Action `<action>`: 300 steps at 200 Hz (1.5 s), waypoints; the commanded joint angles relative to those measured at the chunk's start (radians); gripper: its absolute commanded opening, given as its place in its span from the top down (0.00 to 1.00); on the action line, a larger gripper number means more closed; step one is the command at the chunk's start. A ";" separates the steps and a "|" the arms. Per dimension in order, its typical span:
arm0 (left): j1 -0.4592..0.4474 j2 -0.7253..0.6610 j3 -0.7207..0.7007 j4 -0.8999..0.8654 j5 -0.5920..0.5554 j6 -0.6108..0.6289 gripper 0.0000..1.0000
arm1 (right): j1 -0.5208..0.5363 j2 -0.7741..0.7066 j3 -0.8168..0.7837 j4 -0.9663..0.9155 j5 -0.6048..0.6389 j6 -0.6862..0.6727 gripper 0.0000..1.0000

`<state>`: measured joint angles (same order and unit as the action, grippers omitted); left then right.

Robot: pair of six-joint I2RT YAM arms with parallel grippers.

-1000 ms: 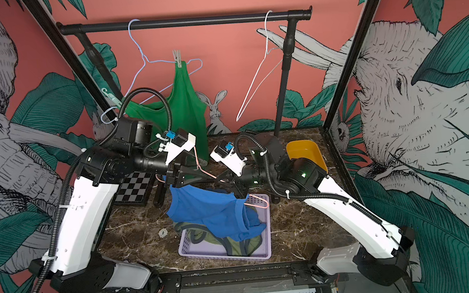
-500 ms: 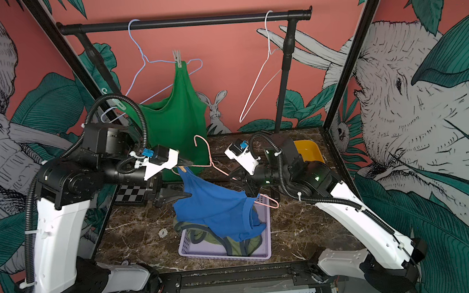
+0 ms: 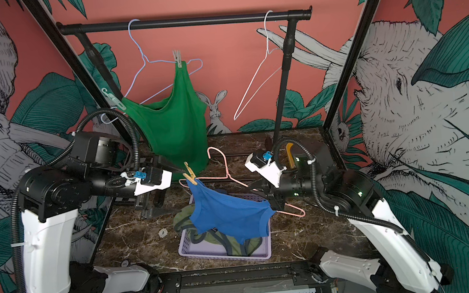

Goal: Remove the clothespins securing tank tops to the hanger
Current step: Remove the clothespin from the hanger.

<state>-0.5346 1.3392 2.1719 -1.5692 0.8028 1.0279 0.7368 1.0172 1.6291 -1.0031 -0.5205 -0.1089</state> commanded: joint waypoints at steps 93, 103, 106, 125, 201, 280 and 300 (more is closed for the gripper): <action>0.025 0.108 0.065 0.050 0.112 -0.059 0.01 | -0.004 -0.099 0.057 -0.025 -0.035 -0.058 1.00; 0.024 0.112 0.061 0.051 0.114 -0.059 0.01 | -0.005 -0.095 0.060 -0.023 -0.040 -0.059 1.00; 0.024 0.113 0.059 0.053 0.113 -0.059 0.01 | -0.004 -0.093 0.061 -0.023 -0.041 -0.061 1.00; 0.024 0.120 0.051 0.054 0.113 -0.058 0.01 | -0.004 -0.085 0.071 -0.022 -0.045 -0.066 1.00; 0.024 0.108 -0.011 0.058 0.133 -0.048 0.29 | -0.004 -0.066 0.090 -0.006 -0.041 -0.074 1.00; 0.025 0.095 -0.036 0.060 0.123 -0.049 0.57 | -0.005 -0.055 0.107 -0.011 -0.028 -0.076 1.00; 0.024 0.091 -0.043 0.061 0.121 -0.053 0.63 | -0.004 -0.055 0.112 -0.012 -0.021 -0.078 1.00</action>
<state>-0.5144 1.4601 2.1445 -1.4899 0.9073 0.9615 0.7364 0.9695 1.7046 -1.0752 -0.5369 -0.1677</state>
